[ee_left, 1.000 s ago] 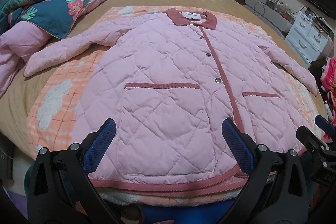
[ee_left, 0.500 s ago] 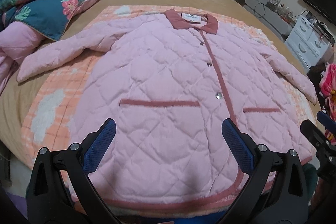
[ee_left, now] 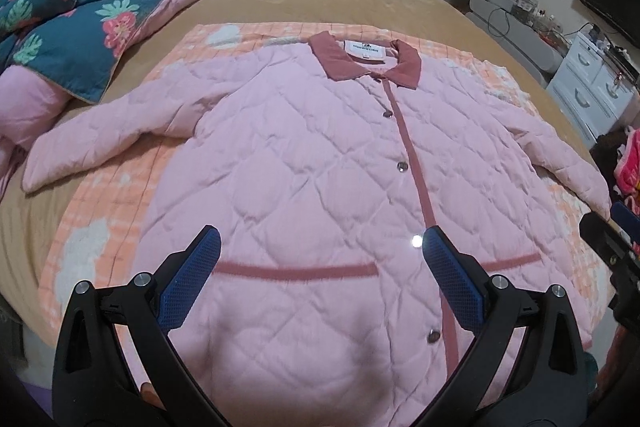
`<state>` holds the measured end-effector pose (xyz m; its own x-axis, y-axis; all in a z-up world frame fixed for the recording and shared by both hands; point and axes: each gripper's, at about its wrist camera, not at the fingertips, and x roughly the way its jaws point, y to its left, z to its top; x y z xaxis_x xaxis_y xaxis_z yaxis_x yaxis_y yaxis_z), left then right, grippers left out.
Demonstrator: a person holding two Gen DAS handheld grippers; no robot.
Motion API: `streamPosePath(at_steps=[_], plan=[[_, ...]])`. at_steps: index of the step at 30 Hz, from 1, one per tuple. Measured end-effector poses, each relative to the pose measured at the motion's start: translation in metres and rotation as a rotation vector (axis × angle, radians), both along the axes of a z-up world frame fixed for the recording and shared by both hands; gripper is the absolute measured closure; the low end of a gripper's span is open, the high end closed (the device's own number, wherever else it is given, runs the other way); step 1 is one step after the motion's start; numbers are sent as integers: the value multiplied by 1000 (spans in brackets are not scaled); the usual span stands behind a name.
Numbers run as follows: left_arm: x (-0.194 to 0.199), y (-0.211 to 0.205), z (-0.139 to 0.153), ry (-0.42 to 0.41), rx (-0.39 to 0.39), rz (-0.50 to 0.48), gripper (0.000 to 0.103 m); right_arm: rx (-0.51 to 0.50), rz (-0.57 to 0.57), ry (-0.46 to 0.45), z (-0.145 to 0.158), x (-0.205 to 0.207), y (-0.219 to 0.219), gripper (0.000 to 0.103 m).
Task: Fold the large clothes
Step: 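Reach the right tool to the nearest pink sleeve and grasp it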
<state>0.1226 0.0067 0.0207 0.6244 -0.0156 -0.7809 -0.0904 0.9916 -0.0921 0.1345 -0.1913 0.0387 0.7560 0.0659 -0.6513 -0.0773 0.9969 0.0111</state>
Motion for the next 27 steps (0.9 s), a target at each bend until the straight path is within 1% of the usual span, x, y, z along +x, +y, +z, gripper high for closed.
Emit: streamPosePath(at_steps=[6, 8, 16, 22, 27], plan=[[27, -12, 5, -15, 19, -18, 8, 2, -46, -5, 6, 33, -17, 4], [36, -16, 4, -12, 12, -26, 8, 8, -59, -8, 9, 42, -23, 4], [69, -34, 2, -8, 25, -62, 8, 36, -129, -16, 16, 81, -51, 4], [99, -43, 0, -5, 22, -59, 8, 82, -199, 0, 10, 113, -79, 4], [125, -52, -2, -11, -1, -69, 8, 111, -263, 19, 0, 140, -108, 4]])
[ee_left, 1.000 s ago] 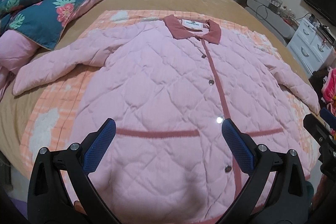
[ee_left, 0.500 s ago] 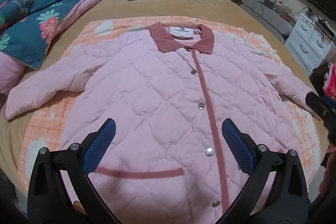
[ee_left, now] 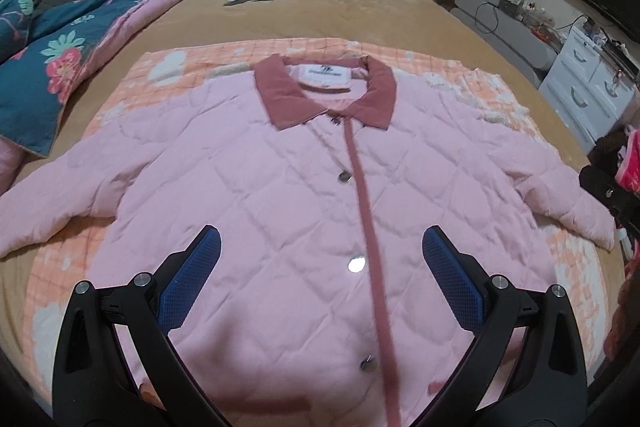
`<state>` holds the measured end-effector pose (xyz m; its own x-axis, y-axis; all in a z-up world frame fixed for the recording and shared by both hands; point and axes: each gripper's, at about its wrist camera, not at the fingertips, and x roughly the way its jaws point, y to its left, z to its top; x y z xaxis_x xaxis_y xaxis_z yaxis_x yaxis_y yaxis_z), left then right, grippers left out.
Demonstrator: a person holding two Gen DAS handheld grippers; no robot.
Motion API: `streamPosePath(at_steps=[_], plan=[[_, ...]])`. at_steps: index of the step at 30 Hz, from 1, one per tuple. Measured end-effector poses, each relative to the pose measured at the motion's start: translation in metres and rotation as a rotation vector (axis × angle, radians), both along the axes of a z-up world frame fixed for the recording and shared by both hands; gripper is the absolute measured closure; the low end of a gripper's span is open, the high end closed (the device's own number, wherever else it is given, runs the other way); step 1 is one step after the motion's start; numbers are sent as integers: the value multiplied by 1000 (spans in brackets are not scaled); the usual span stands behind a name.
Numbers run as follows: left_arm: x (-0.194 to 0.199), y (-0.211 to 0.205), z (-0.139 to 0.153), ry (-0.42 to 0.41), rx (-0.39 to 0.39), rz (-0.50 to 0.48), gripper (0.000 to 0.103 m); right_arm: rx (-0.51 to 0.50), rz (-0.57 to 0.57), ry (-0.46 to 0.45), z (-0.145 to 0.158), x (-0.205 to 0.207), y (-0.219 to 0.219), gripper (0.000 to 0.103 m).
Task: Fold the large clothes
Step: 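Reach the right tool to the nearest pink sleeve and grasp it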
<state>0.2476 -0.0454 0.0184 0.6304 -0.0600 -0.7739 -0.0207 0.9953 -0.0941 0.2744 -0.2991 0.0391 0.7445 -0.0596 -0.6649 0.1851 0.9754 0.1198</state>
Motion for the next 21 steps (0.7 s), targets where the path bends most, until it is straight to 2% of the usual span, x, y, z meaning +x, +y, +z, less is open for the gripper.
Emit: streamPosePath(at_steps=[5, 10, 14, 21], plan=[[28, -16, -8, 4, 22, 0, 8, 39, -103, 28, -15, 22, -41, 4], [51, -32, -19, 26, 39, -10, 8, 79, -252, 50, -38, 37, -94, 4], [66, -42, -32, 43, 47, -17, 8, 96, -351, 78, -53, 39, -131, 4], [87, -53, -49, 74, 45, -29, 8, 195, -524, 84, -75, 31, -198, 4]])
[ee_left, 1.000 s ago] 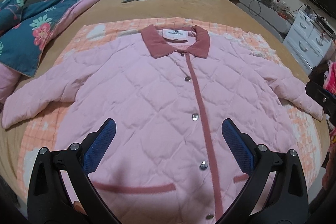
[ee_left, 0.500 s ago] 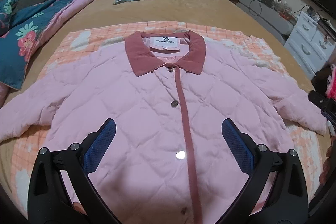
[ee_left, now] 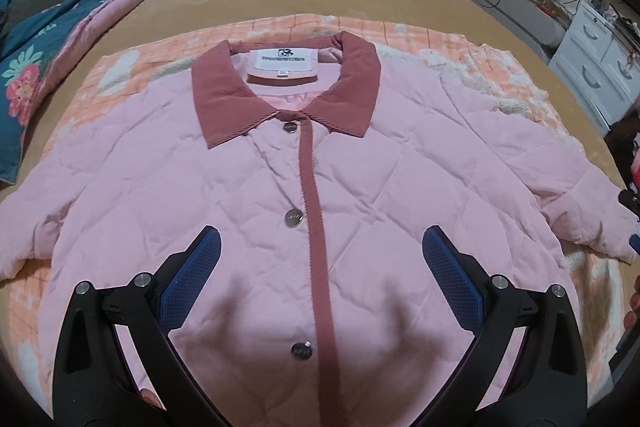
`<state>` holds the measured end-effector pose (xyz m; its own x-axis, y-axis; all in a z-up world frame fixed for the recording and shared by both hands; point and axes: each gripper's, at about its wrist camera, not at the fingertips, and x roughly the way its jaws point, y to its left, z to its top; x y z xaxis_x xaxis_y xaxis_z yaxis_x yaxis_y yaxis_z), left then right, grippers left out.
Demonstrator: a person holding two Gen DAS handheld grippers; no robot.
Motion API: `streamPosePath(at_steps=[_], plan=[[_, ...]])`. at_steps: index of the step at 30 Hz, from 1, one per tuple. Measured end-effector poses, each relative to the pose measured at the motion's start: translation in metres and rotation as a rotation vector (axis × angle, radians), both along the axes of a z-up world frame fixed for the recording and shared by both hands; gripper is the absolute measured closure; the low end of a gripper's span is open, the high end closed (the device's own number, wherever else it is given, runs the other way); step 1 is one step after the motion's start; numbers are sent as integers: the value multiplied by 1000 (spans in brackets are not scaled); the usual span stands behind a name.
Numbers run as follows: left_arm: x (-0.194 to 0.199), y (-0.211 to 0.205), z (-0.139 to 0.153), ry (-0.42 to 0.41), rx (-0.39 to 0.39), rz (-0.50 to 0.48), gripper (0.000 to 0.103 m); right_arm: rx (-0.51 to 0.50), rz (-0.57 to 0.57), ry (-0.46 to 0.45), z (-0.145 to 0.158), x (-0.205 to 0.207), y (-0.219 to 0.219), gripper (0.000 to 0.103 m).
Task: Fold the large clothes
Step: 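Reach the right tool to the nearest pink sleeve and grasp it, then lift the sleeve with the right tool, fold it across the jacket front, release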
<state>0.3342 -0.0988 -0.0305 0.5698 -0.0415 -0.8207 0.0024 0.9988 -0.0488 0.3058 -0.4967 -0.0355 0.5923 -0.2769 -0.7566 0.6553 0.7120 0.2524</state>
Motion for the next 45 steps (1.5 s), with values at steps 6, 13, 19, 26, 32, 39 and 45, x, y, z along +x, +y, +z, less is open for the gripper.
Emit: streamPosePath(at_steps=[6, 13, 19, 26, 32, 39, 45], plan=[[13, -11, -4, -13, 30, -9, 8, 107, -149, 8, -26, -13, -52, 4], [28, -14, -6, -5, 46, -1, 8, 250, -333, -20, -52, -29, -107, 4], [37, -11, -4, -13, 44, 8, 8, 316, -394, -52, -73, -35, -139, 4], [46, 2, -5, -21, 64, 38, 8, 338, -421, -181, -80, -46, -163, 9], [43, 13, 1, -42, 78, 56, 8, 283, -362, -258, -70, -50, -159, 63], [34, 28, 21, -80, 85, 58, 9, 96, -149, -381, -3, -39, -116, 85], [23, 44, 42, -99, 71, 47, 9, -36, 106, -503, 68, -30, -39, 87]])
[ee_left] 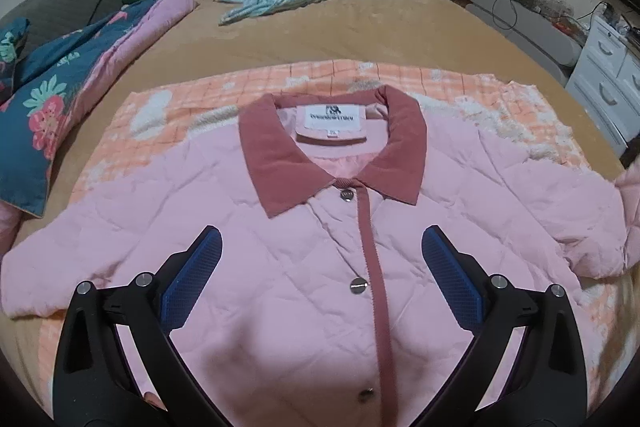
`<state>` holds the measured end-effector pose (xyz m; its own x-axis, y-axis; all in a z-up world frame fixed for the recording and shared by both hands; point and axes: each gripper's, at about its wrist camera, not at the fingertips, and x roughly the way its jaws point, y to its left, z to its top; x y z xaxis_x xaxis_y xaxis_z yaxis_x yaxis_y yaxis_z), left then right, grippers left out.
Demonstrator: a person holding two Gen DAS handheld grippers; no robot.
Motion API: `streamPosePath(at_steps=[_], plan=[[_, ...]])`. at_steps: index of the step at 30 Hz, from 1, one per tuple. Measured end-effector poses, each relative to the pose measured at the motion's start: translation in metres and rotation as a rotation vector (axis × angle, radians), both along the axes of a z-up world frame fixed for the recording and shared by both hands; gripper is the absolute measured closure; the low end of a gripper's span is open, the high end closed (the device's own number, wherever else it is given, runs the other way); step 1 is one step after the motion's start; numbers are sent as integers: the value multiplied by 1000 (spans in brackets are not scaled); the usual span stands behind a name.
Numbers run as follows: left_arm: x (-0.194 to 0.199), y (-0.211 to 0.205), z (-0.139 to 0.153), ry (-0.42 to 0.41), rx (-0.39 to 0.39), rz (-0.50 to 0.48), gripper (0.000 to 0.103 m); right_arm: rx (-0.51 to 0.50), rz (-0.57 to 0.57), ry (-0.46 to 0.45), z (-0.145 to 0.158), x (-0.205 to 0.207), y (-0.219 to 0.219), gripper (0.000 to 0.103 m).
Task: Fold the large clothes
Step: 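Lift the sleeve with the right tool, fold it across the jacket front, release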
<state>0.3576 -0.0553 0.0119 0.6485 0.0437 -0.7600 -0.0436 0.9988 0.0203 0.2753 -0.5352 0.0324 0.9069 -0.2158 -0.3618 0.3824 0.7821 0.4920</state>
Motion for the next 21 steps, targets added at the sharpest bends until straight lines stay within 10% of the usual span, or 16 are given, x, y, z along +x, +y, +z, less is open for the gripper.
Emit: streamPosePath(at_steps=[21], plan=[[-23, 81, 64, -69, -51, 55, 9, -278, 355, -1, 91, 56, 188, 88]])
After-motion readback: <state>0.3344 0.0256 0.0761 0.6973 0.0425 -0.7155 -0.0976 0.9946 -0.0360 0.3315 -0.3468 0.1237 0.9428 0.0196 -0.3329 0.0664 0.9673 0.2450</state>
